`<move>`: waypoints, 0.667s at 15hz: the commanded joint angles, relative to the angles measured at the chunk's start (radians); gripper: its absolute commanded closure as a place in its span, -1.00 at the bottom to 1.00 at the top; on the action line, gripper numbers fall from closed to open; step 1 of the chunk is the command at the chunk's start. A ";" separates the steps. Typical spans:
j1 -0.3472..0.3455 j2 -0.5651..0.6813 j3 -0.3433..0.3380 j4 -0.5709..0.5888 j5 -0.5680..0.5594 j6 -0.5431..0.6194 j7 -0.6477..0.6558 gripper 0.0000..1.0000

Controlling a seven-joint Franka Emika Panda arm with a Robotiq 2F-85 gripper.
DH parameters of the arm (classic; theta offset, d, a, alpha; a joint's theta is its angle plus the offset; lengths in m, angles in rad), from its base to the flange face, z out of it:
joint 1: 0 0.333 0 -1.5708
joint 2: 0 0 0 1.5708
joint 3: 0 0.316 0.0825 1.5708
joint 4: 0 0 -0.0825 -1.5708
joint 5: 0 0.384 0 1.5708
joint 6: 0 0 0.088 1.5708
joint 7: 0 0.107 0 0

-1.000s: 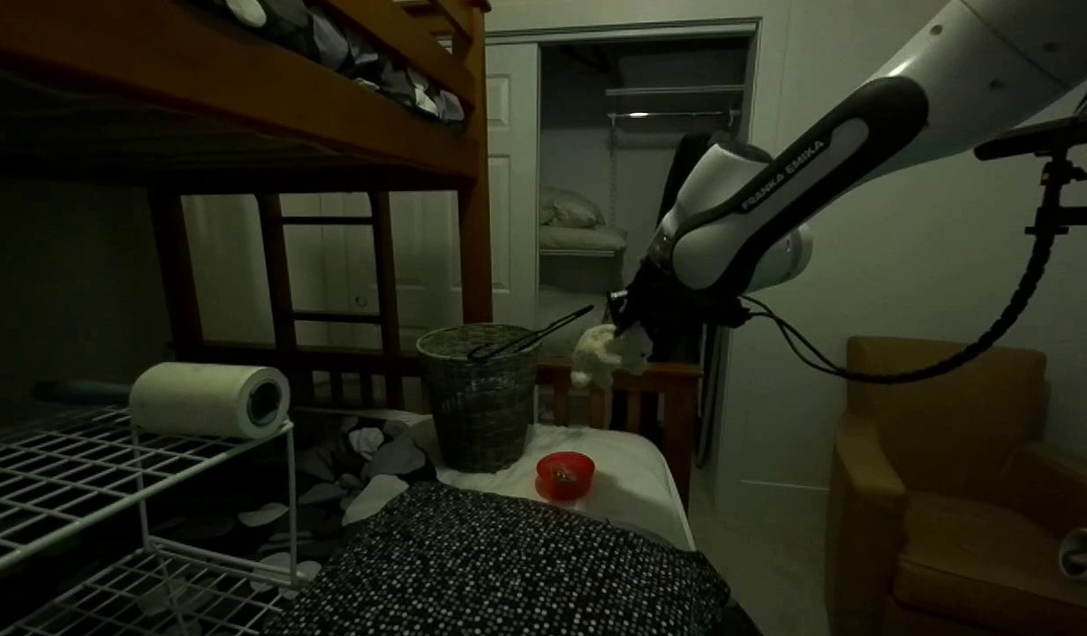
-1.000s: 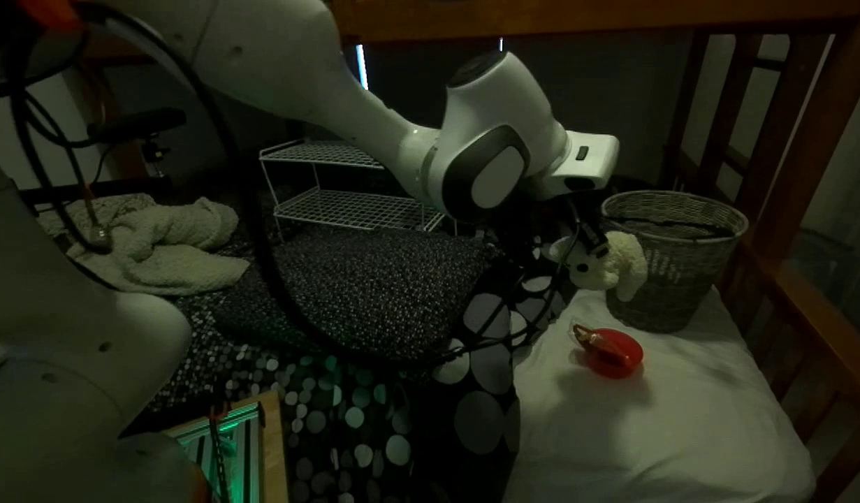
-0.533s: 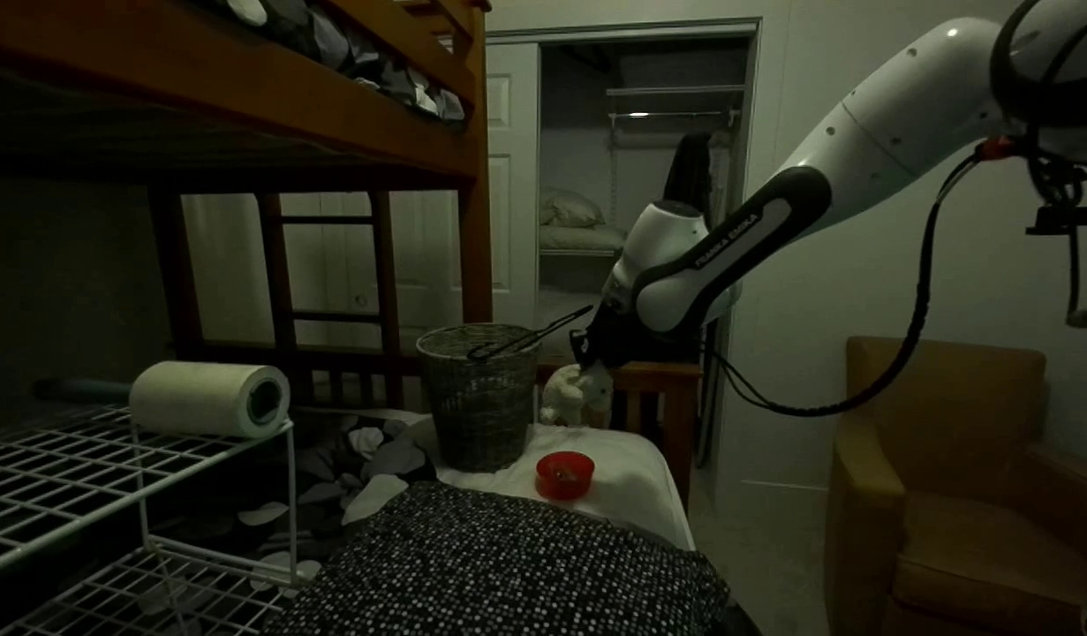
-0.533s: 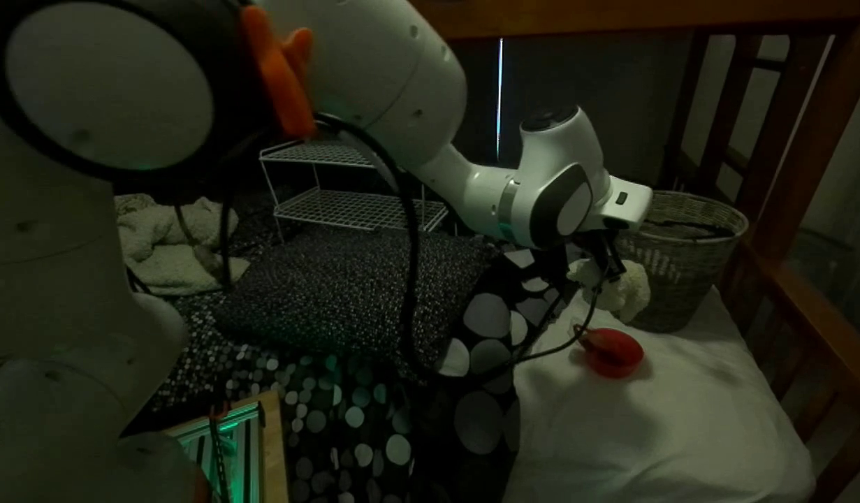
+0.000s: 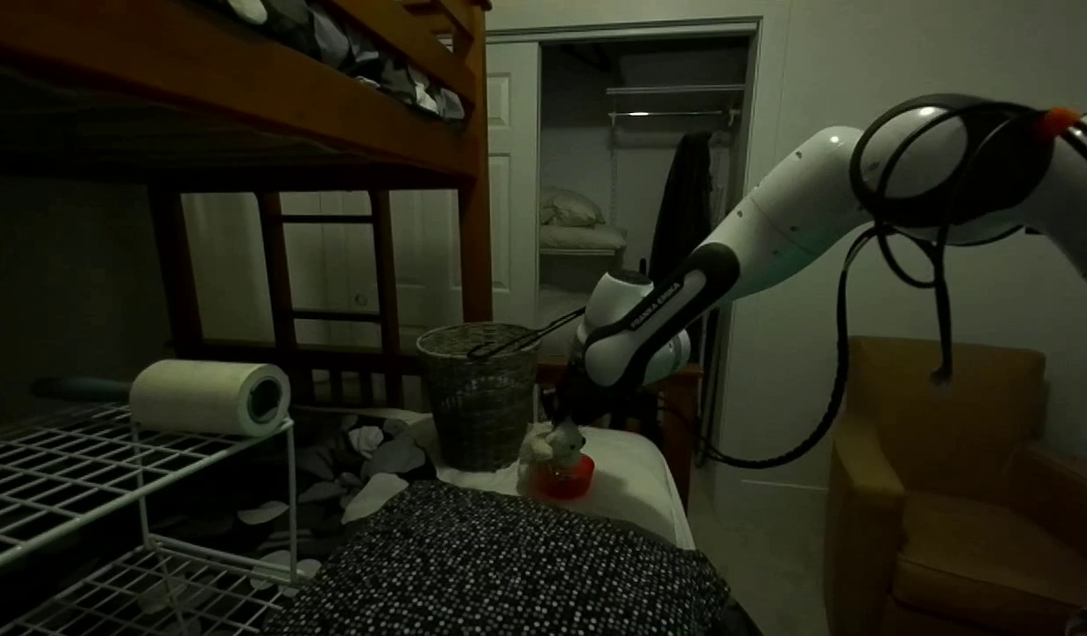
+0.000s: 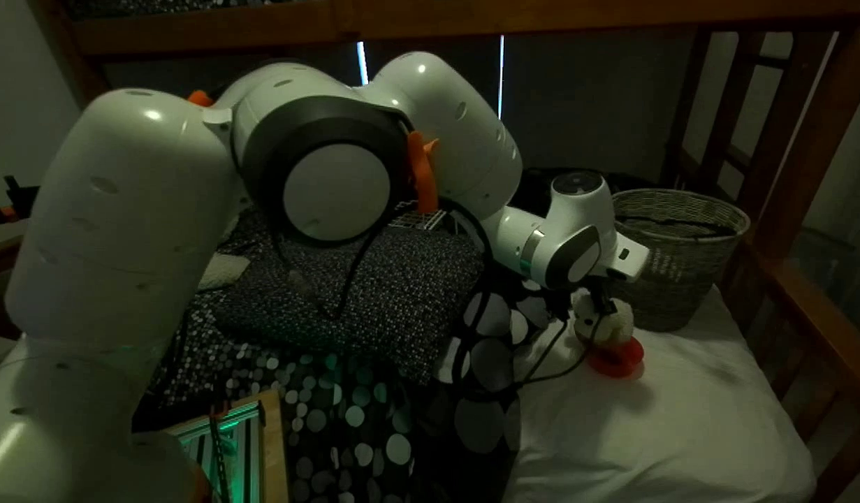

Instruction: Put the white bear in the orange bowl

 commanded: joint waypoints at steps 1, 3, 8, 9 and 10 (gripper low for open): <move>0.146 0.078 -0.199 0.112 0.144 0.011 -0.044 0.91; 0.180 0.105 -0.261 0.135 0.195 -0.005 -0.053 0.91; 0.128 0.150 -0.212 0.173 0.328 -0.042 -0.242 -0.27; 0.154 0.096 -0.214 0.130 0.341 -0.034 -0.245 -0.46; 0.176 0.053 -0.214 0.099 0.342 -0.029 -0.258 -0.59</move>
